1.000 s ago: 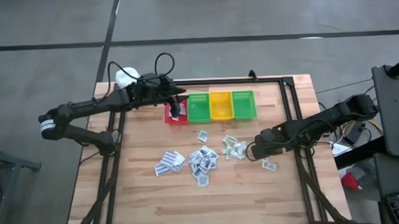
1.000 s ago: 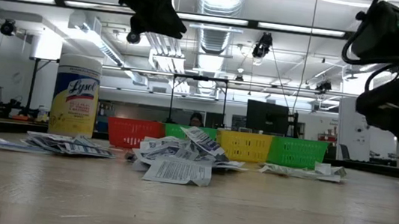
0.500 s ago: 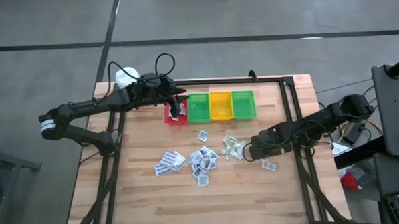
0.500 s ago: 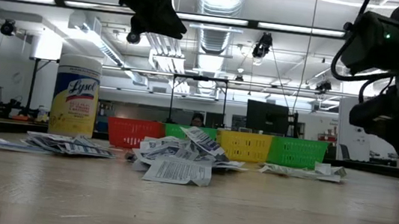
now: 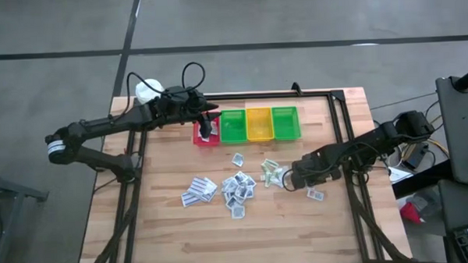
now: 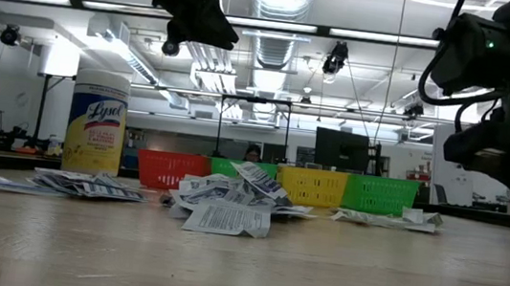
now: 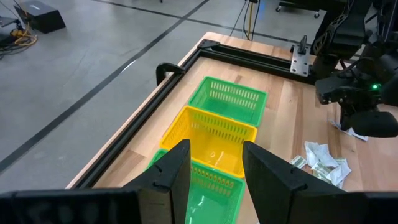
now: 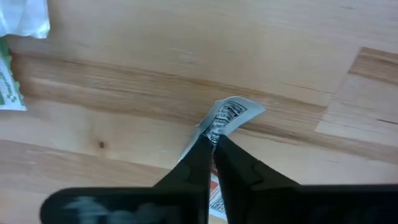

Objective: Pick & Place First Aid Supplies
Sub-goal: Put the ointment pack into the red bin

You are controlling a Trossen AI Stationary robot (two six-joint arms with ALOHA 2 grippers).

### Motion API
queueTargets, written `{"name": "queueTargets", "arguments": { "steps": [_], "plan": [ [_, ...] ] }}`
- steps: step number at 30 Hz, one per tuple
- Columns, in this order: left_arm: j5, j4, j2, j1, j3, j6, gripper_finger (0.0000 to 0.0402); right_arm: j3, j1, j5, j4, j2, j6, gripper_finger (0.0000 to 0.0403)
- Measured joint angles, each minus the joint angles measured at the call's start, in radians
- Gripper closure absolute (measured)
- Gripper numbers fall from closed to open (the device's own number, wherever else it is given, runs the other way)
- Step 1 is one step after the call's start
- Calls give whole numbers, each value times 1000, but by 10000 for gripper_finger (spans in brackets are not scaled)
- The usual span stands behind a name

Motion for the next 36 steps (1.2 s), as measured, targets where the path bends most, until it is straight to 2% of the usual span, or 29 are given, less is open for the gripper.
{"name": "queueTargets", "arguments": {
  "steps": [8, 17, 21, 26, 32, 36],
  "plan": [
    [0, 0, 0, 0, 0, -1, 262, -4, 0, 29, -6, -36, -52, 394],
    [4, 0, 0, 0, 0, -6, 262, -8, -1, 249, 29, -303, -95, 395],
    [9, 0, 0, 0, 0, -15, 262, -7, 0, 337, 143, -438, -235, 395],
    [67, 1, 0, 0, 0, -17, 262, -6, -2, 419, 312, -559, -497, 395],
    [145, 23, 0, 0, 0, -17, 262, -6, -1, 402, 522, -635, -802, 395],
    [179, 41, 0, 0, 0, -16, 262, -7, -1, 356, 649, -654, -932, 395]
  ]
}}
